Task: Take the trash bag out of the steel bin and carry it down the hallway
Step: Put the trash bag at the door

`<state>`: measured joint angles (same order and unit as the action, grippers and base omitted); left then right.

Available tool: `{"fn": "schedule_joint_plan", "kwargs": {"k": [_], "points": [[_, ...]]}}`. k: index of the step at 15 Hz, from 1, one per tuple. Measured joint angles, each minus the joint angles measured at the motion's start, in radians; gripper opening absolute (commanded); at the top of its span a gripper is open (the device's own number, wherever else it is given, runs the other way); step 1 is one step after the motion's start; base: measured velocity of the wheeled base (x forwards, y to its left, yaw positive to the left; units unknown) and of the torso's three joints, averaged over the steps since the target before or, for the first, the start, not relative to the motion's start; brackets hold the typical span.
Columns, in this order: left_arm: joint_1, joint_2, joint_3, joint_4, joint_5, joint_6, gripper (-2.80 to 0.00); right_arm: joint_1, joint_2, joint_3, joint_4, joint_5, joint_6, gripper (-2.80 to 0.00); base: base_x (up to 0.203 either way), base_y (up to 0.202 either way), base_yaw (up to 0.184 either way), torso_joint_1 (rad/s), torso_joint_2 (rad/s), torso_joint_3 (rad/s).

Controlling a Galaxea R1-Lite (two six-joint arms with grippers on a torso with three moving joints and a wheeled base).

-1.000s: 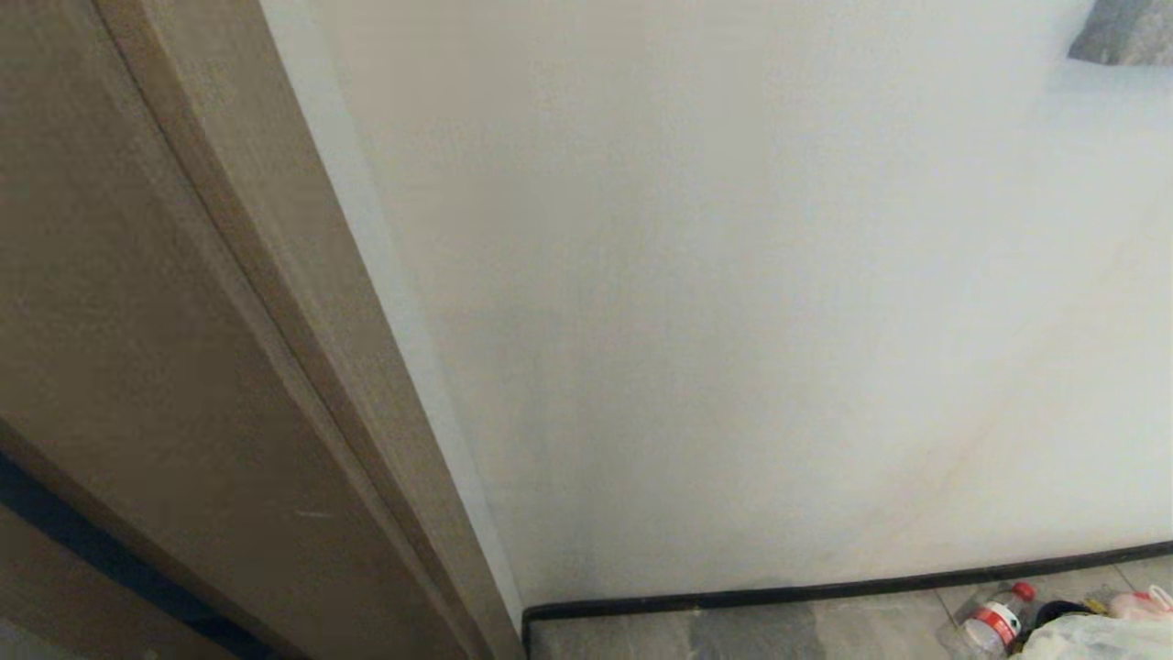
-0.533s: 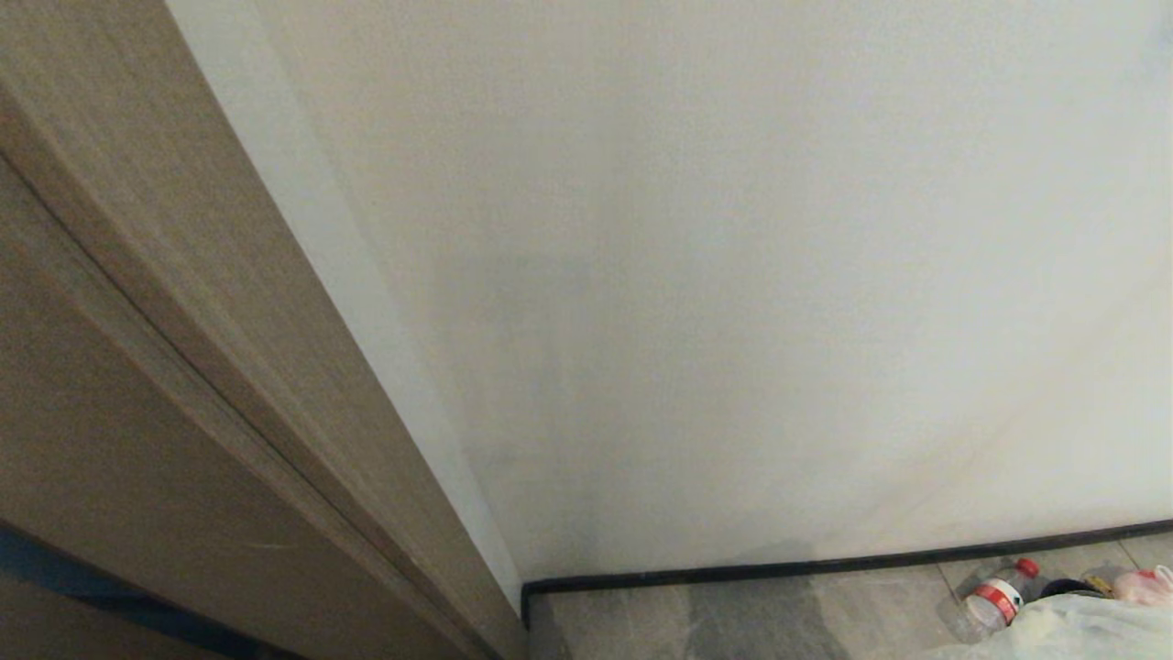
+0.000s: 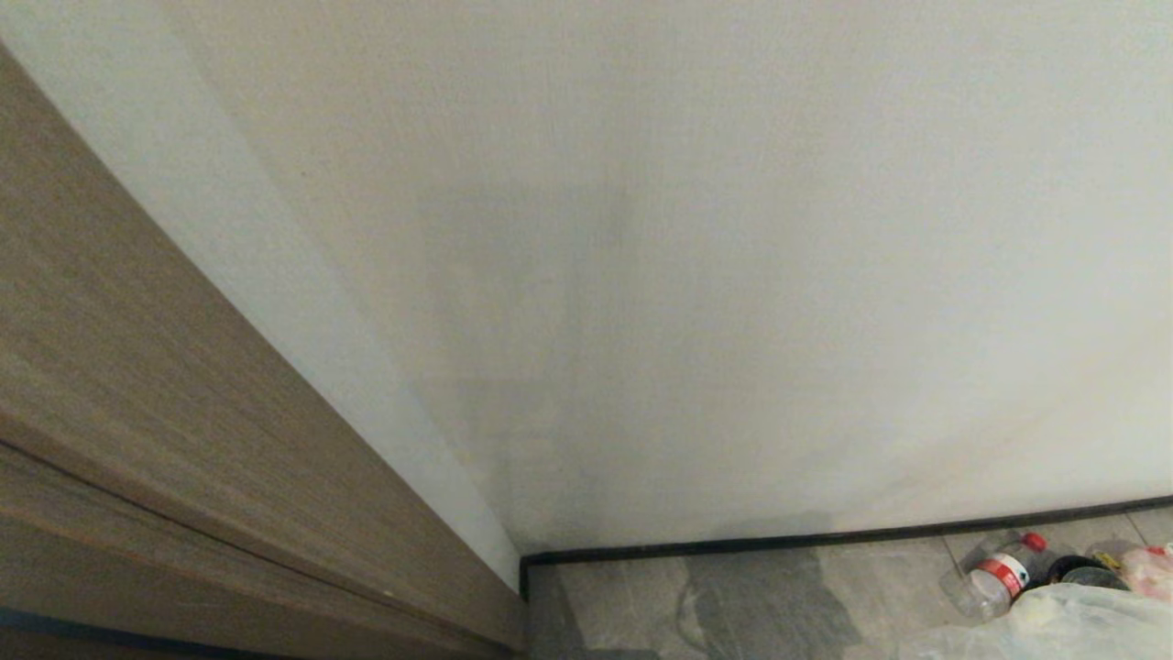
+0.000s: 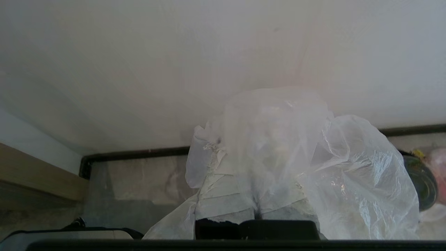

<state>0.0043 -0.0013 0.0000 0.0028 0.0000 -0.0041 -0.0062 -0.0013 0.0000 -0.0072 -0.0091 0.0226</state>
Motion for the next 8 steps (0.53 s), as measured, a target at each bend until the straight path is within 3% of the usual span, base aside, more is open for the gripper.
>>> {"fn": "schedule_joint_plan", "kwargs": {"k": [3,8], "points": [[0.0,0.0,0.0,0.001,0.0,0.0,-2.8,0.0,0.0,0.0,0.0,0.0,0.0,-2.8,0.0,0.0,0.0,0.001,0.01,-0.179],[0.0,0.0,0.0,0.0,0.0,0.002,-2.8,0.0,0.0,0.0,0.0,0.0,0.0,-2.8,0.0,0.0,0.0,0.002,0.0,-0.031]]}}
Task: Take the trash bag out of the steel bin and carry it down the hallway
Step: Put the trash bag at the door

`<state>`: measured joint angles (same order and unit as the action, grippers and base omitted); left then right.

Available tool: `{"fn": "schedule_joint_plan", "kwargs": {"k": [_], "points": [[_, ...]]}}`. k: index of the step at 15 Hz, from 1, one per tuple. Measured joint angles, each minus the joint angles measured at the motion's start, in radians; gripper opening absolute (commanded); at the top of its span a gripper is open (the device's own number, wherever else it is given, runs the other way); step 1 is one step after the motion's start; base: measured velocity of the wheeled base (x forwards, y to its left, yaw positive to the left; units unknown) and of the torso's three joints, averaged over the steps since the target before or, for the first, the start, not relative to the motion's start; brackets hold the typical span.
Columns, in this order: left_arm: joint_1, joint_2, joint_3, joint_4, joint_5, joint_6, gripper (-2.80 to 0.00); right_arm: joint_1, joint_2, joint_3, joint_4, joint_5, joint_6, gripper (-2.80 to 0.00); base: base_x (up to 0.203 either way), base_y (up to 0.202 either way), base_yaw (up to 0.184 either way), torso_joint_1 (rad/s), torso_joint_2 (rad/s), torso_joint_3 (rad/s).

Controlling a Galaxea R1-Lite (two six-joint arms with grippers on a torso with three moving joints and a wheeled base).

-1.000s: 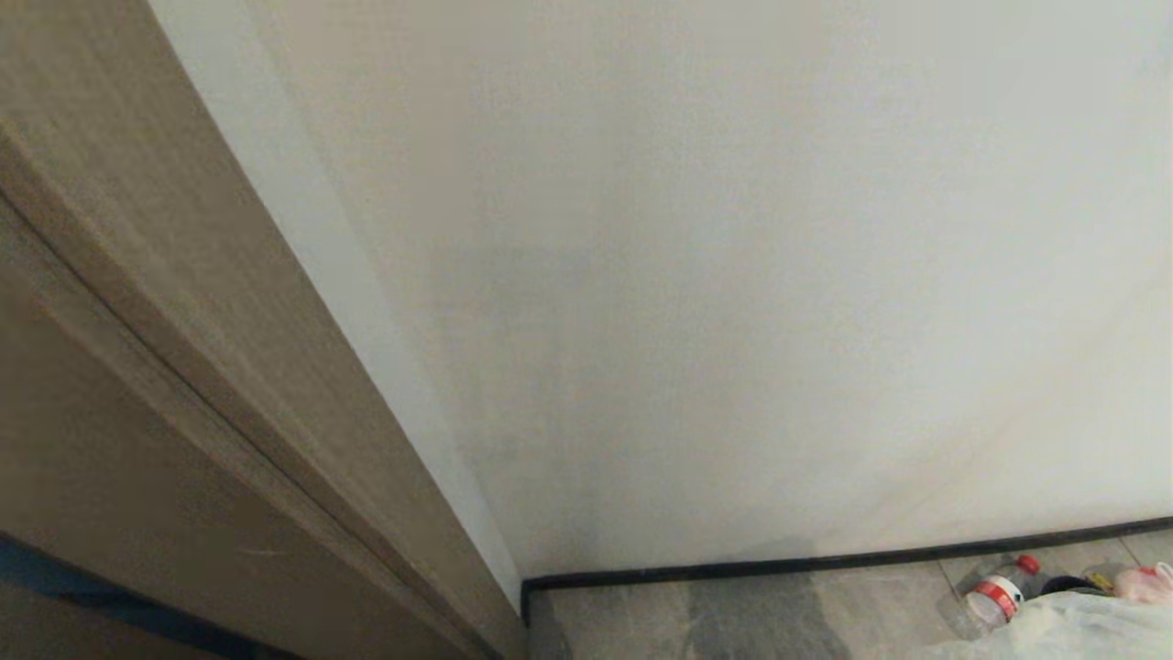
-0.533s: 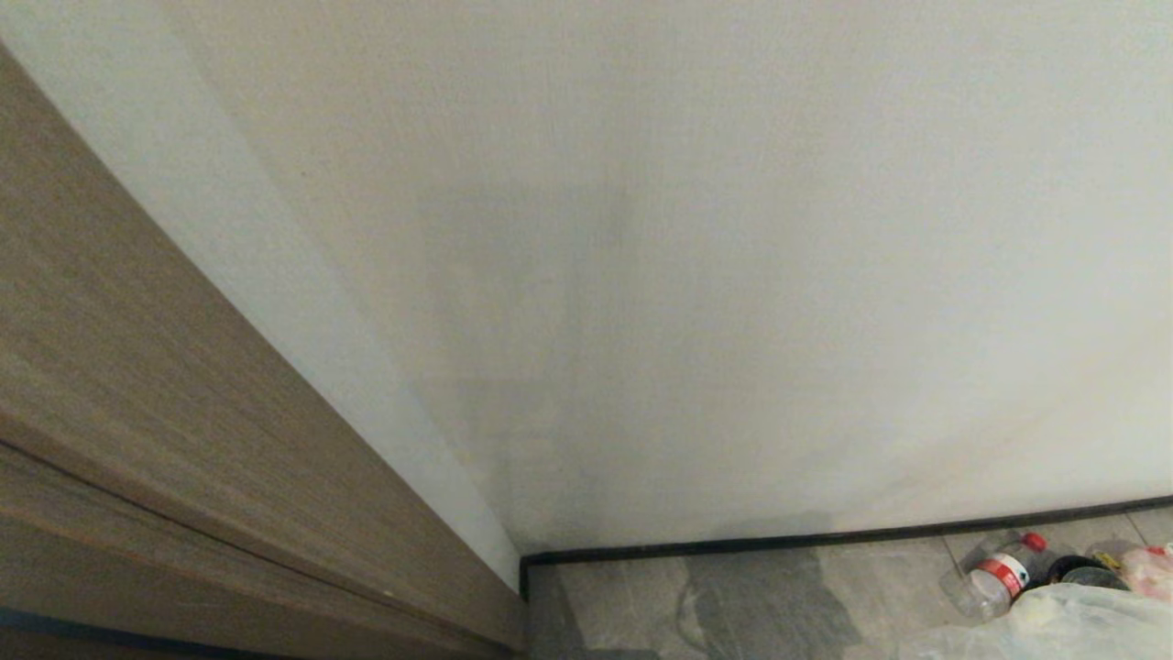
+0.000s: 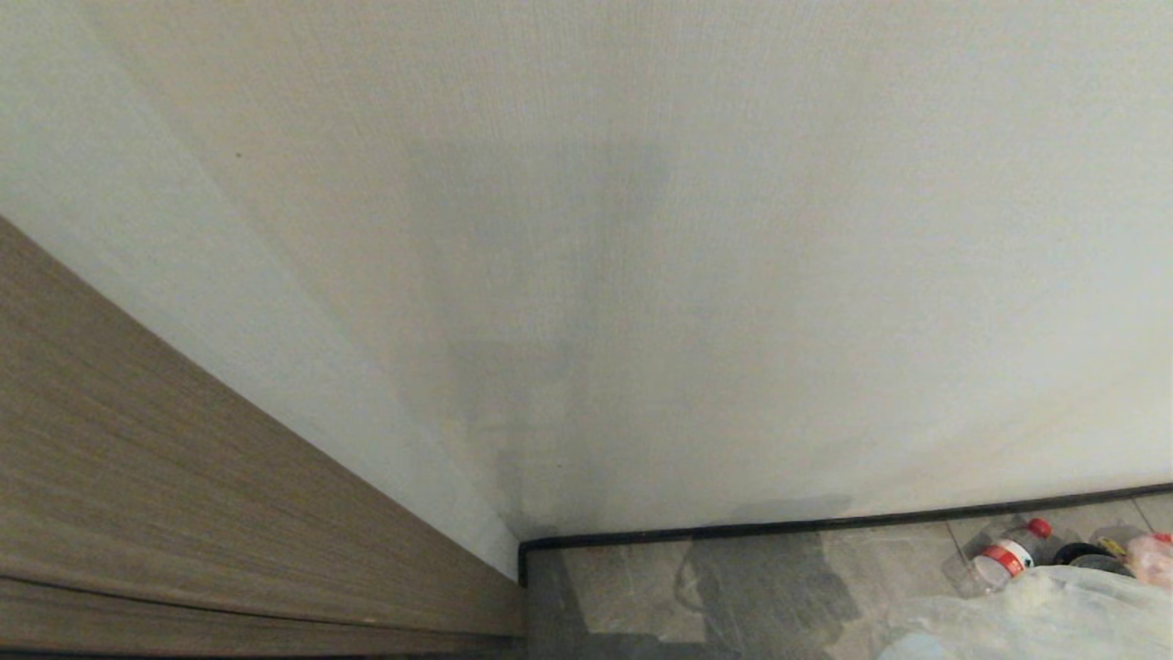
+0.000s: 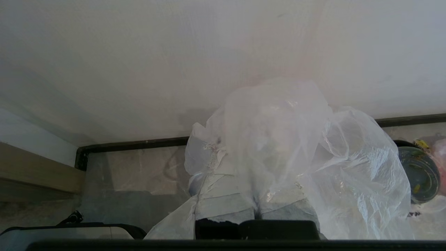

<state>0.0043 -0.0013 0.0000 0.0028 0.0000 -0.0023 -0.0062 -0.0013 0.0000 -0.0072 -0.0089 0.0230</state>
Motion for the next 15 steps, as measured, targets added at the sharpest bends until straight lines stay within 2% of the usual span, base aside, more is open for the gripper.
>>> {"fn": "schedule_joint_plan", "kwargs": {"k": [6,8,11,13,15], "points": [[0.0,0.0,0.0,0.0,0.0,0.0,-2.8,0.0,0.0,-0.001,0.008,0.002,-0.003,-2.8,0.0,0.0,0.0,0.0,0.0,0.0],[0.0,0.0,0.0,0.0,0.0,0.0,-2.8,0.0,0.009,-0.043,0.034,0.013,0.0,-2.8,0.0,0.0,0.0,0.0,0.0,0.0],[0.0,0.0,0.0,0.0,0.0,0.0,-2.8,0.0,0.13,-0.301,0.146,0.033,0.011,-2.8,0.0,0.0,0.0,0.0,0.0,0.0],[0.0,0.0,0.0,0.0,0.0,0.001,-2.8,0.005,0.291,-0.483,0.286,0.072,0.01,-2.8,0.0,0.0,0.0,0.0,0.0,0.0],[0.0,0.0,0.0,0.0,0.0,0.001,-2.8,0.01,0.463,-0.589,0.4,0.117,-0.004,-2.8,0.0,0.0,0.0,0.0,0.0,0.0]]}}
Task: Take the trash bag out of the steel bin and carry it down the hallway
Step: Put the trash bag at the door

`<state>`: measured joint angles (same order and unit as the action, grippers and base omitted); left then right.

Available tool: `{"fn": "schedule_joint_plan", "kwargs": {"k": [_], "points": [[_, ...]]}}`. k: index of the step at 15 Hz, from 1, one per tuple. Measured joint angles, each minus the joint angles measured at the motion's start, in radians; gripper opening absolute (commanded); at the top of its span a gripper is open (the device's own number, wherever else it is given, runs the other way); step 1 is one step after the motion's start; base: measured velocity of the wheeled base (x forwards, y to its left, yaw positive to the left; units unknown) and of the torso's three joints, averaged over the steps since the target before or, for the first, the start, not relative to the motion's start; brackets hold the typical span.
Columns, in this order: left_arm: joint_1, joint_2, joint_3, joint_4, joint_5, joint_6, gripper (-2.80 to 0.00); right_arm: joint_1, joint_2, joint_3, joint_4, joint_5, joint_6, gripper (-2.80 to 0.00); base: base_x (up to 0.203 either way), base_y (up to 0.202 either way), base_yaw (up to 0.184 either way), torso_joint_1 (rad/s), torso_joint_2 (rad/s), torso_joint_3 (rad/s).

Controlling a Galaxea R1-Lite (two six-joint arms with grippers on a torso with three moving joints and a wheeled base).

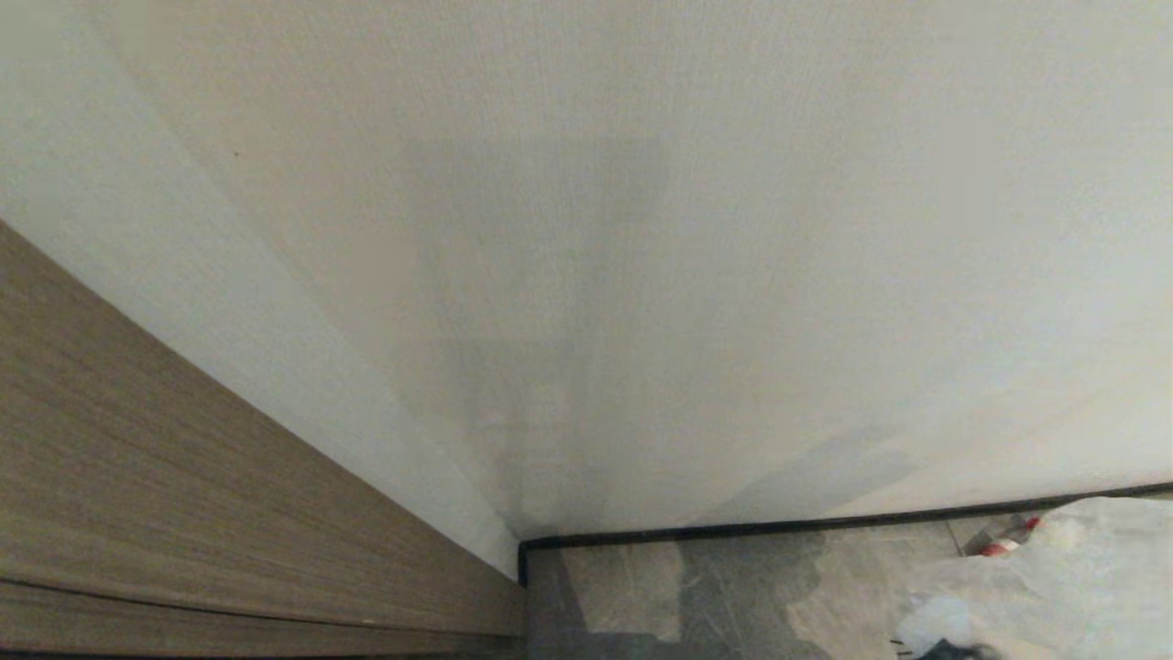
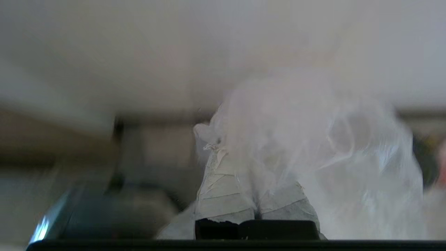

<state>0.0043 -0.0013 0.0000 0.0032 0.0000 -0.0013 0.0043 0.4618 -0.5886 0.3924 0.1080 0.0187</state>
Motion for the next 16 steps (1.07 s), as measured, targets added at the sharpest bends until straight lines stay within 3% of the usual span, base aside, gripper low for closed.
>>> {"fn": "schedule_joint_plan", "kwargs": {"k": [3,6,12,16], "points": [[0.0,0.0,0.0,0.0,0.0,-0.001,-2.8,0.009,0.217,-0.036,0.08,0.02,-0.063,-2.8,0.0,0.0,0.0,0.0,0.0,0.0],[0.0,0.0,0.0,0.0,0.0,0.0,-2.8,0.013,0.382,0.007,0.064,0.037,-0.155,-2.8,0.0,0.0,0.0,0.0,0.0,0.0],[0.0,0.0,0.0,0.0,0.0,-0.001,-2.8,0.015,0.631,0.186,-0.154,0.033,-0.199,-2.8,0.0,0.0,0.0,0.0,0.0,0.0],[0.0,0.0,0.0,0.0,0.0,0.0,-2.8,0.023,0.802,0.25,-0.342,-0.028,-0.234,-2.8,0.0,0.0,0.0,0.0,0.0,0.0]]}}
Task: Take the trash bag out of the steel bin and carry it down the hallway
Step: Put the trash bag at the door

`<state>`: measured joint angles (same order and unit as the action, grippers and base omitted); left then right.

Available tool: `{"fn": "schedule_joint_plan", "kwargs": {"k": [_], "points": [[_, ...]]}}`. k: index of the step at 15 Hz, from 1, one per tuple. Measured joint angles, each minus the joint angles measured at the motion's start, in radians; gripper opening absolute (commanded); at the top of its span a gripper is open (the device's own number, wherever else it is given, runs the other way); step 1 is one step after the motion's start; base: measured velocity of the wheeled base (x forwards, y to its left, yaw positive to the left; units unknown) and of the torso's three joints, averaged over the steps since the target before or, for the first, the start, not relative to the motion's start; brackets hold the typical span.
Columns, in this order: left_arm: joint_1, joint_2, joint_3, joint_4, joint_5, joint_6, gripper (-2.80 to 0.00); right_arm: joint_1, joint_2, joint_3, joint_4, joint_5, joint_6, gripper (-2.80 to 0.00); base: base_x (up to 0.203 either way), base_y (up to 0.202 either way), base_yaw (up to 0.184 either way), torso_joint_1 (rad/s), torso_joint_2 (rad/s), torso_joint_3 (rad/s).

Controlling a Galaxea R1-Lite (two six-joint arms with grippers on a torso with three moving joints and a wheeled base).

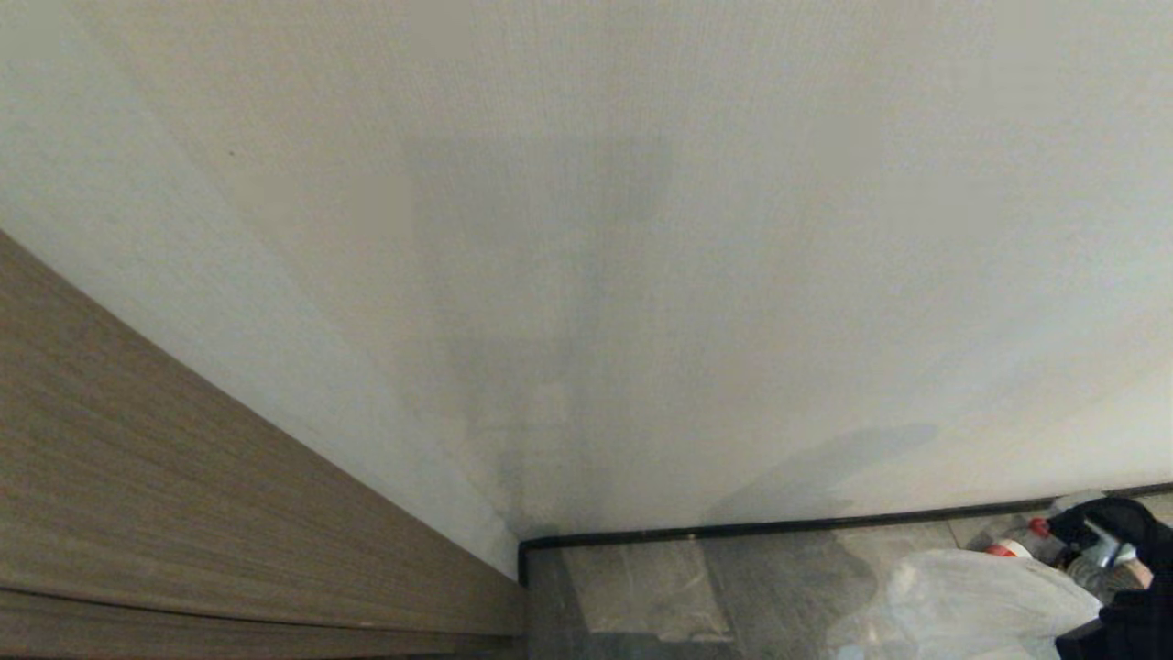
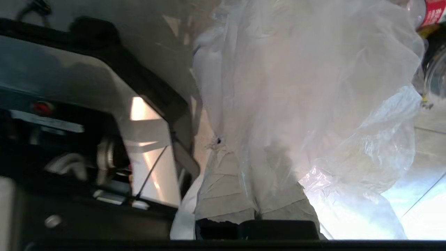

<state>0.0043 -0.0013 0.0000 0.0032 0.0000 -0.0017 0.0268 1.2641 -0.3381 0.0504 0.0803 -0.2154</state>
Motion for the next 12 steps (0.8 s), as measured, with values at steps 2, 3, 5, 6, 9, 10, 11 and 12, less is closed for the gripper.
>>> {"fn": "schedule_joint_plan", "kwargs": {"k": [2,3,5,6,9,10,11,12], "points": [[0.0,0.0,0.0,0.0,0.0,0.0,-2.8,0.035,0.077,0.022,-0.066,-0.022,-0.007,-2.8,0.0,0.0,0.0,0.0,0.0,0.0],[0.0,0.0,0.0,0.0,0.0,0.0,-2.8,0.057,0.118,0.029,-0.106,-0.038,-0.007,-2.8,0.0,0.0,0.0,0.0,0.0,0.0],[0.0,0.0,0.0,0.0,0.0,0.0,-2.8,0.081,0.204,0.035,-0.199,-0.065,-0.005,-2.8,0.0,0.0,0.0,0.0,0.0,0.0],[0.0,0.0,0.0,0.0,0.0,0.001,-2.8,0.09,0.25,0.04,-0.26,-0.073,-0.004,-2.8,0.0,0.0,0.0,0.0,0.0,0.0],[0.0,0.0,0.0,0.0,0.0,0.0,-2.8,0.113,0.376,0.058,-0.413,-0.078,0.001,-2.8,0.0,0.0,0.0,0.0,0.0,0.0],[0.0,0.0,0.0,0.0,0.0,0.0,-2.8,0.116,0.415,0.065,-0.474,-0.079,0.006,-1.54,0.0,0.0,0.0,0.0,0.0,0.0],[0.0,0.0,0.0,0.0,0.0,0.0,-2.8,0.12,0.447,0.077,-0.536,-0.079,0.01,0.0,0.0,0.0,0.0,0.0,0.0,0.0],[0.0,0.0,0.0,0.0,0.0,0.0,-2.8,0.131,0.476,0.095,-0.592,-0.079,0.012,0.0,0.0,0.0,0.0,0.0,0.0,0.0]]}}
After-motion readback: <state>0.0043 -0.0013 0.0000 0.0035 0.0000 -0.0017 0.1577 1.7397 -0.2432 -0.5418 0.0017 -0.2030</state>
